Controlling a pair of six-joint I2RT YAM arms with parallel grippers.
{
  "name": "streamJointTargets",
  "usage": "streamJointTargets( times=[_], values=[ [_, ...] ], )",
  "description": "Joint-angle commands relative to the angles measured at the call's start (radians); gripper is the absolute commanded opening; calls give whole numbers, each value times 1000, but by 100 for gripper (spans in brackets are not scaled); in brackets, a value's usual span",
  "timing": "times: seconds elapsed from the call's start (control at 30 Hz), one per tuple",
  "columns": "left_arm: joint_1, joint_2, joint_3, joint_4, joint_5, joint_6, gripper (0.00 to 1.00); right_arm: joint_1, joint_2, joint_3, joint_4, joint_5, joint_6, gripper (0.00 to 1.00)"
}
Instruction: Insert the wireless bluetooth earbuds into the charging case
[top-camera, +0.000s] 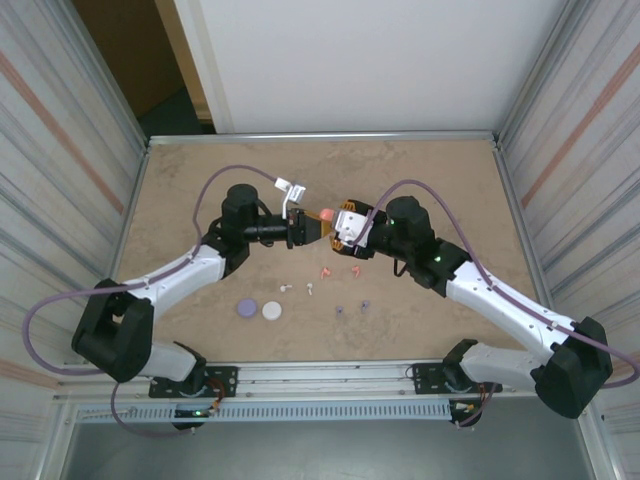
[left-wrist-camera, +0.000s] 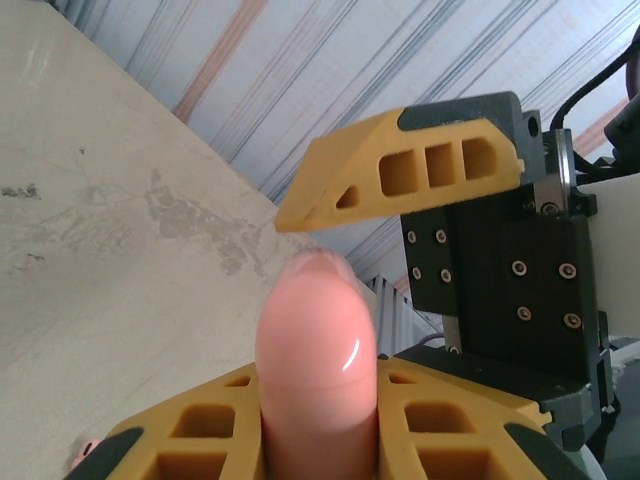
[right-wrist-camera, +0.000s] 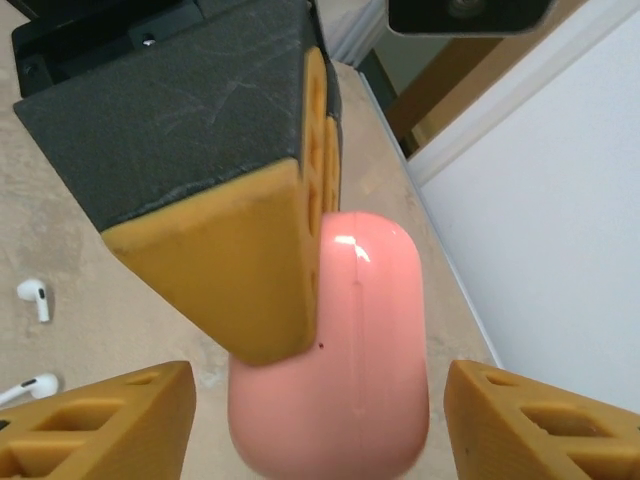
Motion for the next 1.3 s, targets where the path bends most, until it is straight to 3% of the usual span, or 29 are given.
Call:
streamJointTargets(
  times=[0.0,0.23,0.7,1.1,1.27],
  values=[
    [23,-48,-34,109,-33,17,1,-26,-22,20,-24,-61,75,75],
    [64,-80,-132,321,-87,49,0,-110,-63,-51,62,-212,285,100],
    [64,-69,-243,673,-76,184,0,-217,-22,-221,551,-505,900,100],
    [64,-50,-230,742,-25,191,0,-188,52,-134,620,-502,993,100],
    [64,-54,-228,748,-13,196,0,-165,72,-82,615,-500,1031,95]
  ],
)
